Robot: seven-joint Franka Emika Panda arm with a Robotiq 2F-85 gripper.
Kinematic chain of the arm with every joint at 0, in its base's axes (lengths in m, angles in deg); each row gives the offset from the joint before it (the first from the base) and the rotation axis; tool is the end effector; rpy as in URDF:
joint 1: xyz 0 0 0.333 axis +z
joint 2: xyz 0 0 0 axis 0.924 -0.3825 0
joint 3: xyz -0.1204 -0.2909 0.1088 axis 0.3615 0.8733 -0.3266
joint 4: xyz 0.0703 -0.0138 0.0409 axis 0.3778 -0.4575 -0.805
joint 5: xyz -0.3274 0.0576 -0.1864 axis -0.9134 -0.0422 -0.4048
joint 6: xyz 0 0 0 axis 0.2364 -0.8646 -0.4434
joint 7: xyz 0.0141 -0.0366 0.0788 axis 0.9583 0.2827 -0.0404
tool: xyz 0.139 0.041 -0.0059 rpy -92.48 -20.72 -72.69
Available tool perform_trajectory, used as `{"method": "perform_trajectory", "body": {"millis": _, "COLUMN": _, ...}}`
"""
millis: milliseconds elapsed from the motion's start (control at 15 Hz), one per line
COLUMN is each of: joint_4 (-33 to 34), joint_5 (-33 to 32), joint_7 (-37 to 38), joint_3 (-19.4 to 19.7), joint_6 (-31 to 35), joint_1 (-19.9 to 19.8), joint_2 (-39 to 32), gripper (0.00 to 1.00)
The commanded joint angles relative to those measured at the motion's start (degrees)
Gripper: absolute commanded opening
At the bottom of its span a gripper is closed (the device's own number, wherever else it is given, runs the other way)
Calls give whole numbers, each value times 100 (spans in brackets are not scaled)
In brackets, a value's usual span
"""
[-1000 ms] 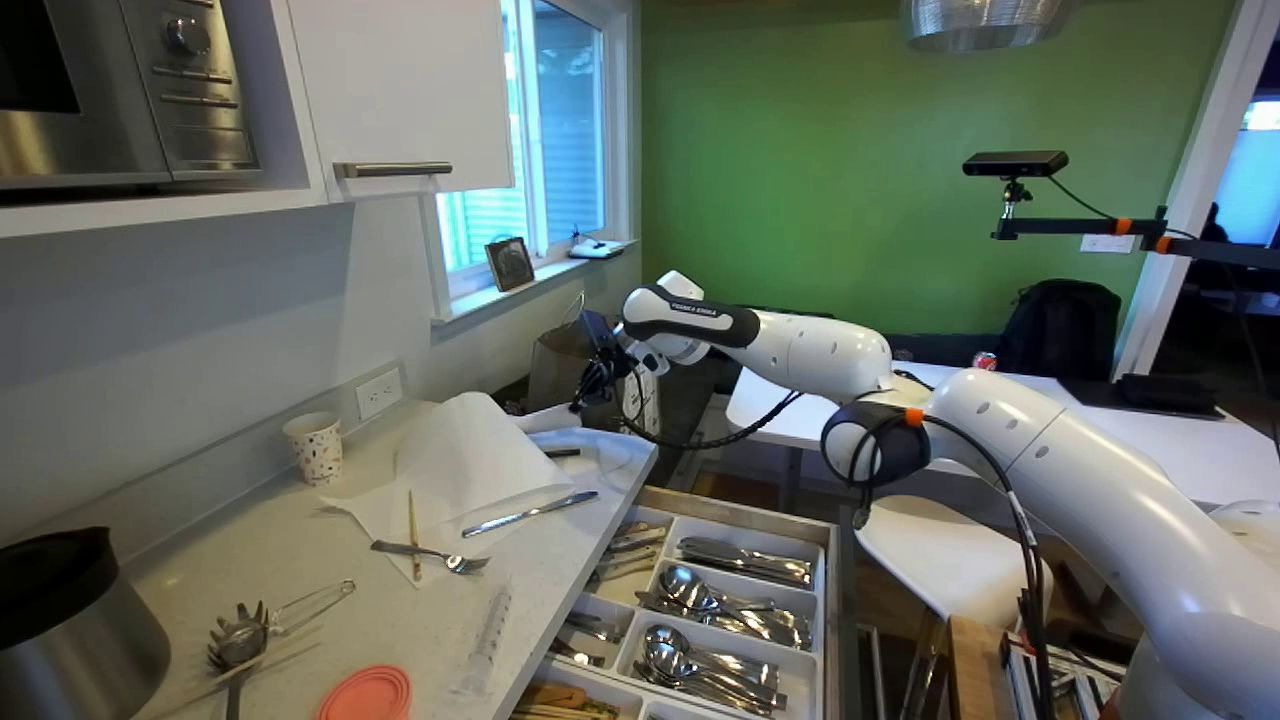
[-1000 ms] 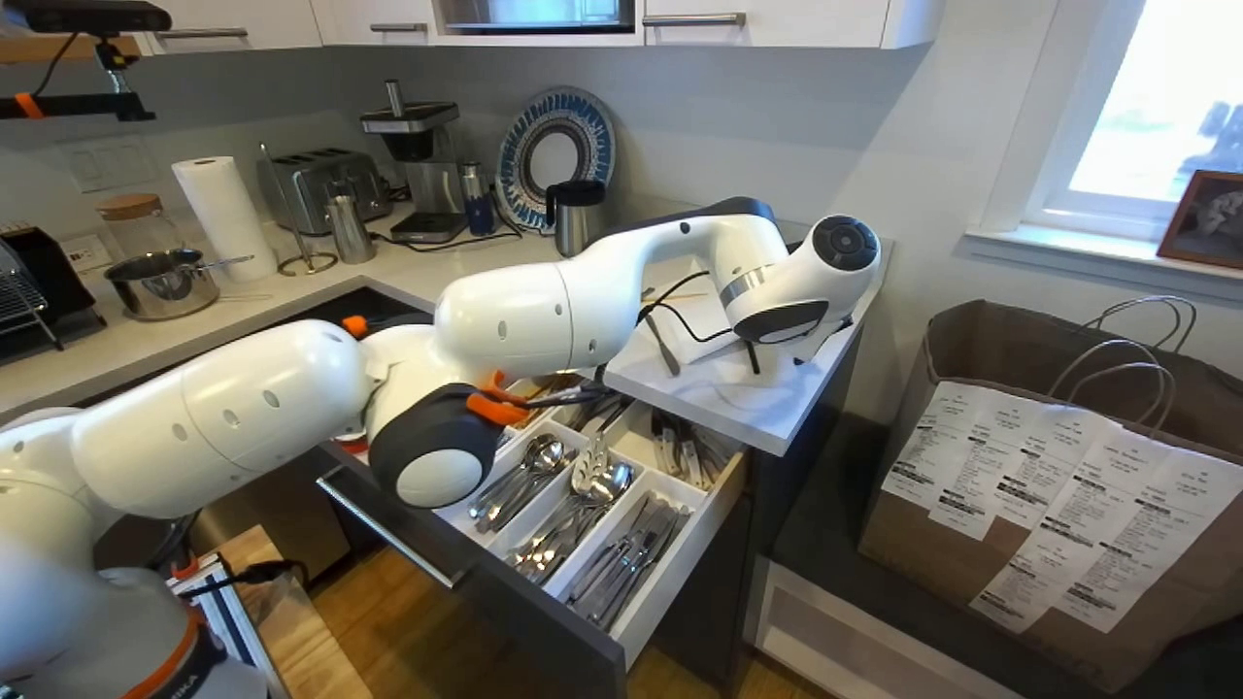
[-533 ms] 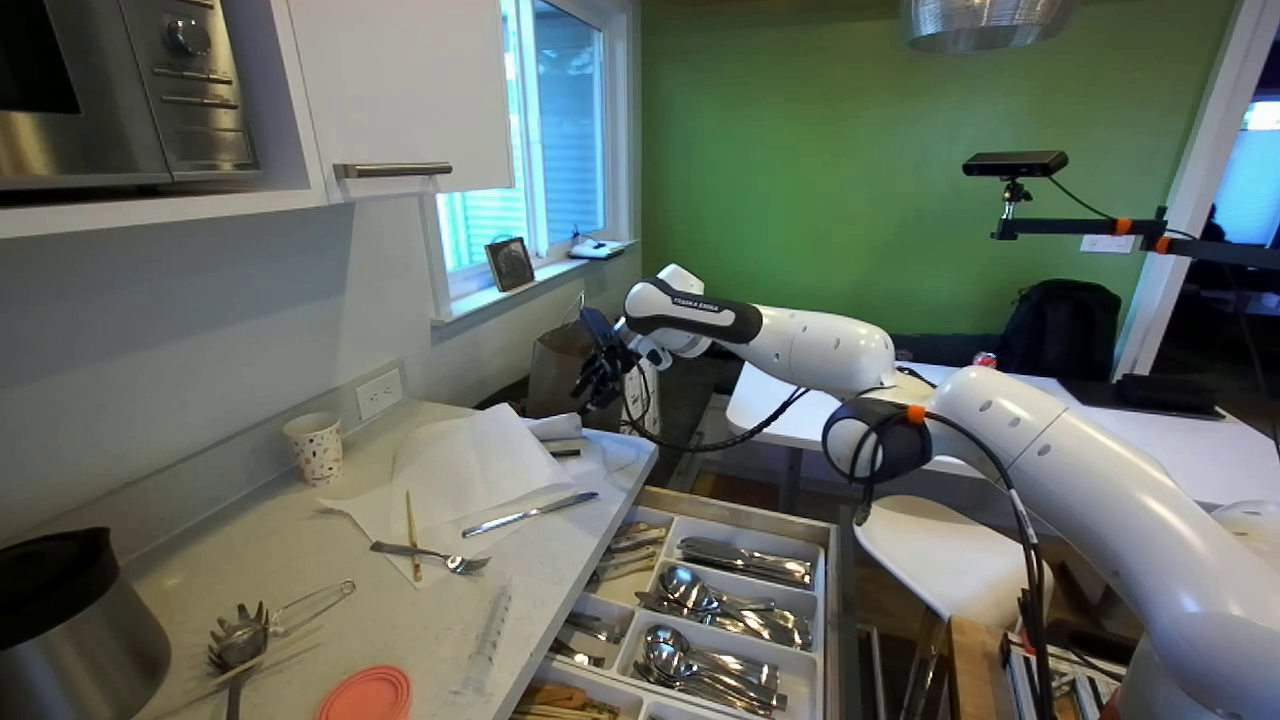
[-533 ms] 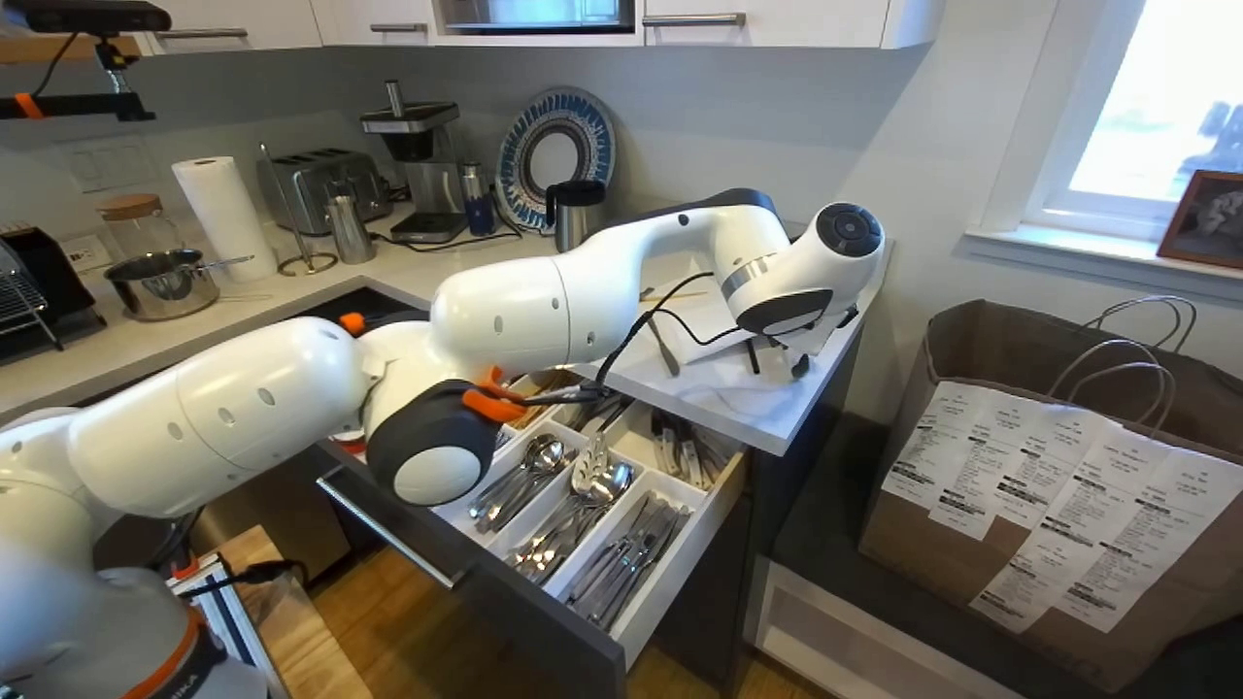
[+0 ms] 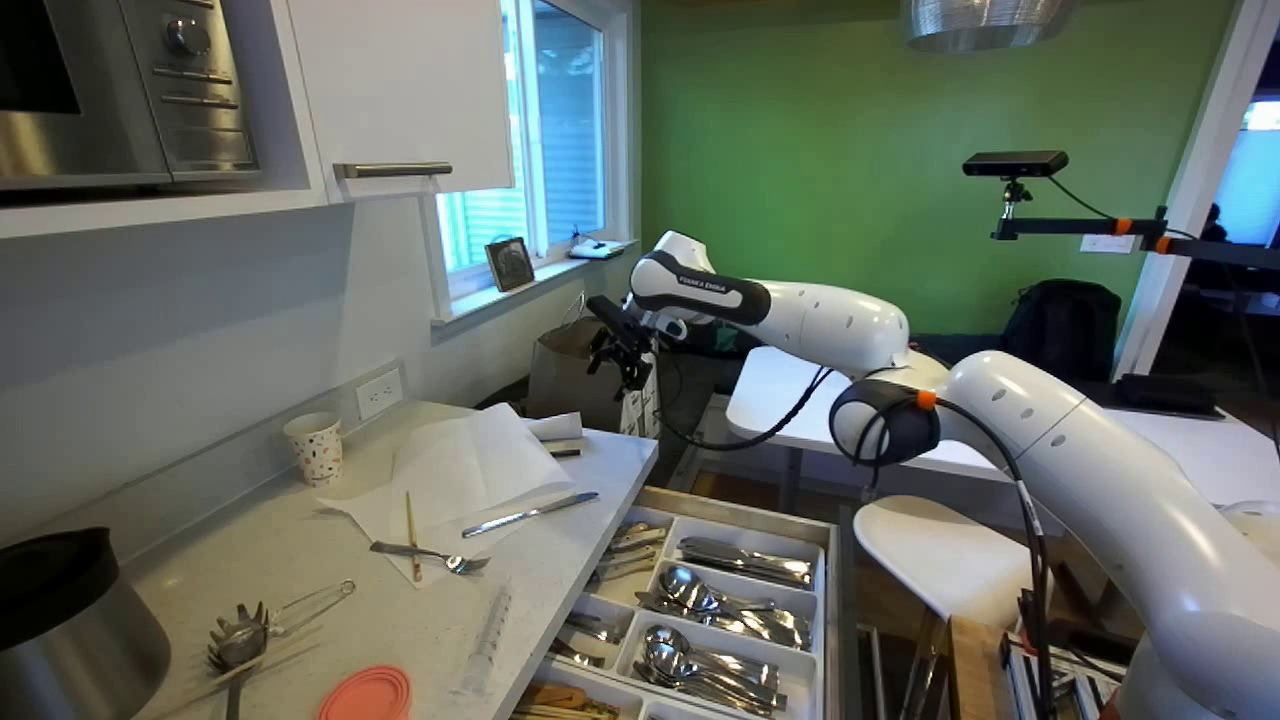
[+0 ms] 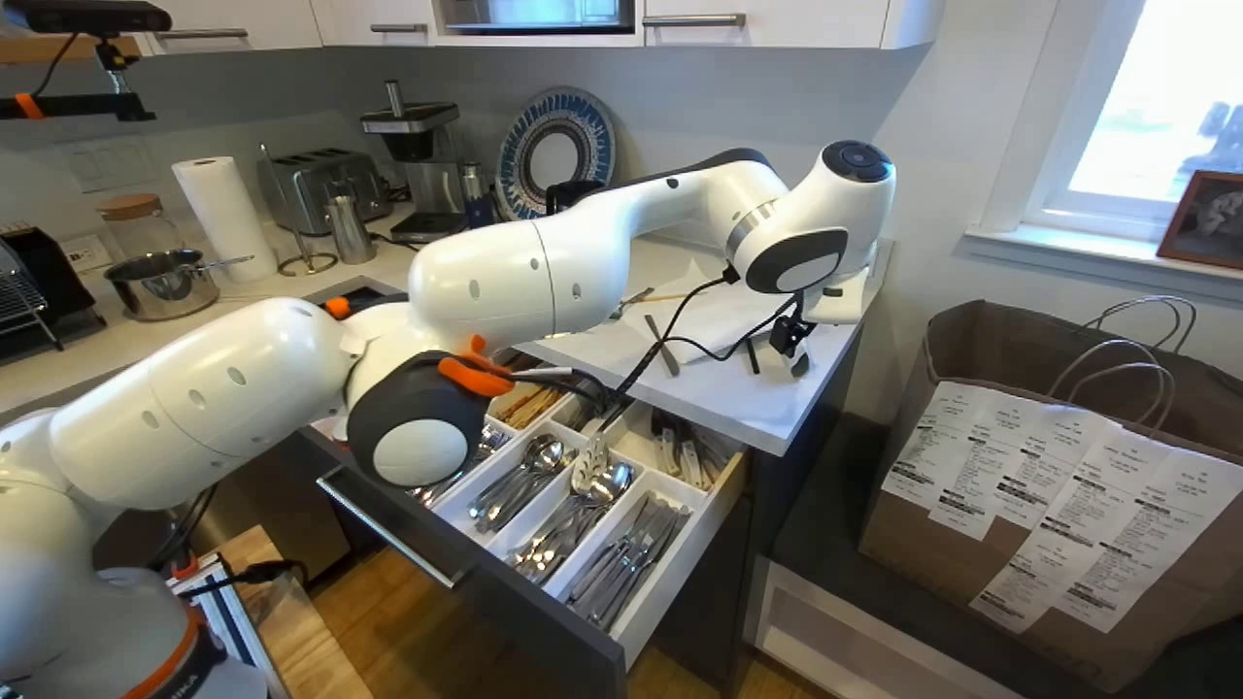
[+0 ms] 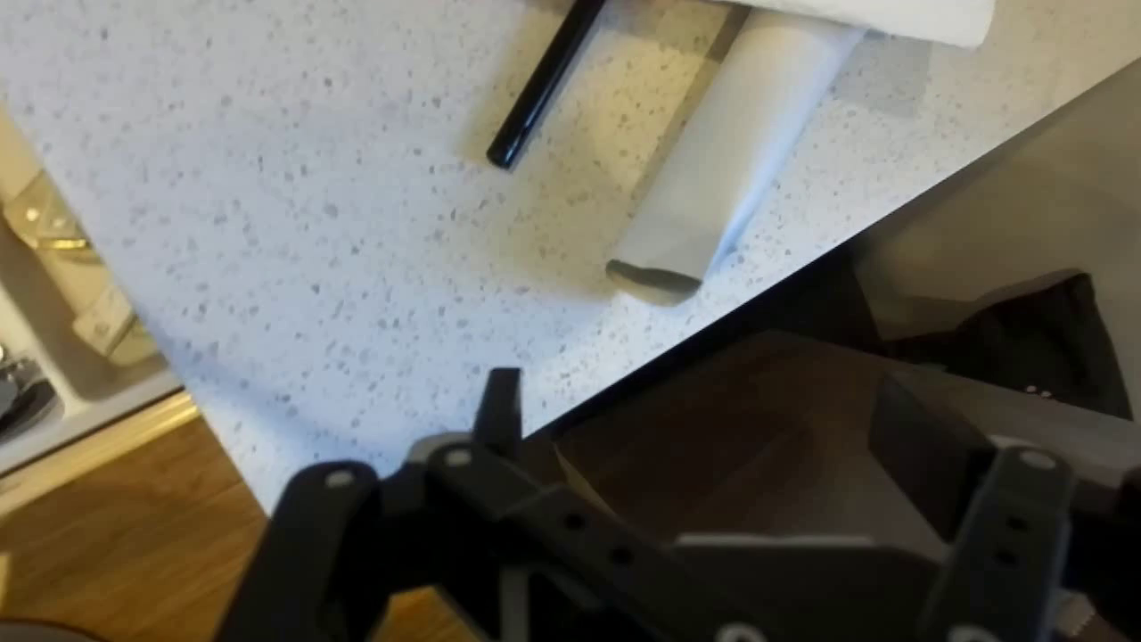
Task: Pick up the empty kitchen paper roll and move it to the right side of the kitchen counter
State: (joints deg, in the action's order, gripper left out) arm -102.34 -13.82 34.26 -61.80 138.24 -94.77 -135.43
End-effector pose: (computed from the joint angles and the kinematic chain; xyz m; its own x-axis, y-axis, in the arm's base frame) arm 0.7688 -0.3352 0.3802 -0.2175 -0.9291 -0.2990 -0.8719 0.3227 -0.3684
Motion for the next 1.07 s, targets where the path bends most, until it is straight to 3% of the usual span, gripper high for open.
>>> {"method": "perform_trajectory", "body": {"millis": 0, "joint_4": -169, "joint_5": -330, "joint_7": -837, "joint_3": 181, "joint_6": -489, "joint_1": 11, "joint_2": 260, "gripper": 100}}
{"method": "perform_trajectory", "body": {"millis": 867, "joint_4": -144, "joint_5": -1266, "joint_7": -3874, "joint_3": 744, "joint_6": -2137, "joint_1": 376, "joint_2": 644, "gripper": 100}}
{"method": "perform_trajectory", "body": {"millis": 933, "joint_4": -85, "joint_5": -1065, "joint_7": -3467, "joint_3": 694, "joint_6": -1879, "joint_1": 304, "joint_2": 555, "gripper": 100}}
{"method": "perform_trajectory", "body": {"millis": 1000, "joint_4": -85, "joint_5": -1097, "joint_7": -3628, "joint_3": 716, "joint_6": -1942, "joint_1": 338, "joint_2": 576, "gripper": 100}}
